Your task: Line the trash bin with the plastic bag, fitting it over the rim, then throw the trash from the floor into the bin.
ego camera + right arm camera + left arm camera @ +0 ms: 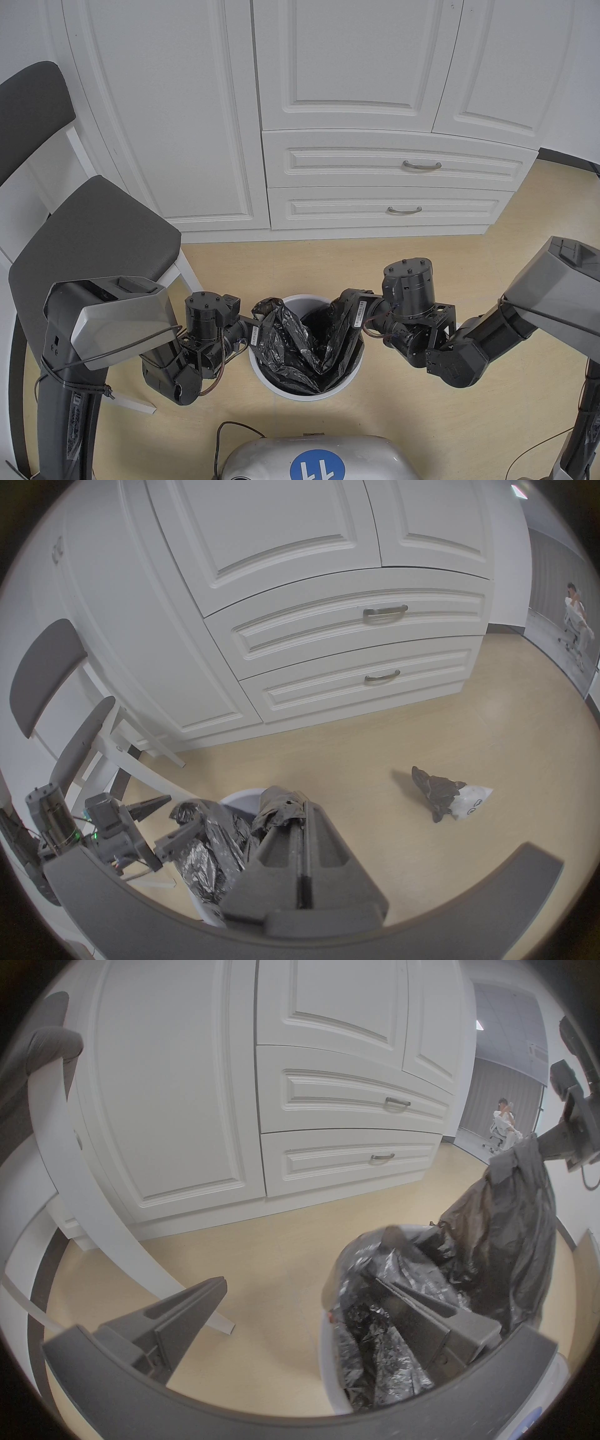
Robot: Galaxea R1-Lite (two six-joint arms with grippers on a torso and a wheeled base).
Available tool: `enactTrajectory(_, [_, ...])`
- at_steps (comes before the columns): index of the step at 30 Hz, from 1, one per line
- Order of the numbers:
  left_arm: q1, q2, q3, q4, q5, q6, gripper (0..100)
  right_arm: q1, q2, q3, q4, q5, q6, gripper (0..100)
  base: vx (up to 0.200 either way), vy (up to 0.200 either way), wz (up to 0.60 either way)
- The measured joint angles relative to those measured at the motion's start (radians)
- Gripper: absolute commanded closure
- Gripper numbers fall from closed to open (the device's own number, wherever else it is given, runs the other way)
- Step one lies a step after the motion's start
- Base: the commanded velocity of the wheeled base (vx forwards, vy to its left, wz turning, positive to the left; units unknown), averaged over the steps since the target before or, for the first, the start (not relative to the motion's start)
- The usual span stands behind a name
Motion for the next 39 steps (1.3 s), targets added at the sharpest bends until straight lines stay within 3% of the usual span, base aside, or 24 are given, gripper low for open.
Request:
enactTrajectory(5, [0.020,0.001,-0.011,-0.002,-0.006,-0.008,0,-0.022,-0.041,0.027,0.000,0.000,-0.043,100,0.000,0.000,0.00])
enactTrajectory(12, [0.023,0.000,-0.019,-0.009,-0.055,-0.111,0,-0.052,-0.072,0.043,0.004,0.000,-0.068,100,0.000,0.000,0.00])
enactTrajectory(13, [0.021,0.000,-0.019,-0.009,-0.067,-0.122,100,-0.056,-0.075,0.044,0.004,-0.001,-0.071,100,0.000,0.000,0.00])
enactTrajectory(29, [0.031,-0.058,0.011,0.003,-0.070,-0.131,100,-0.109,-0.057,0.057,0.005,-0.001,-0.127,100,0.000,0.000,0.00])
enactTrajectory(39, [0.016,-0.055,0.012,-0.003,-0.071,-0.135,100,-0.170,0.067,-0.026,-0.007,-0.001,-0.124,100,0.000,0.000,0.00])
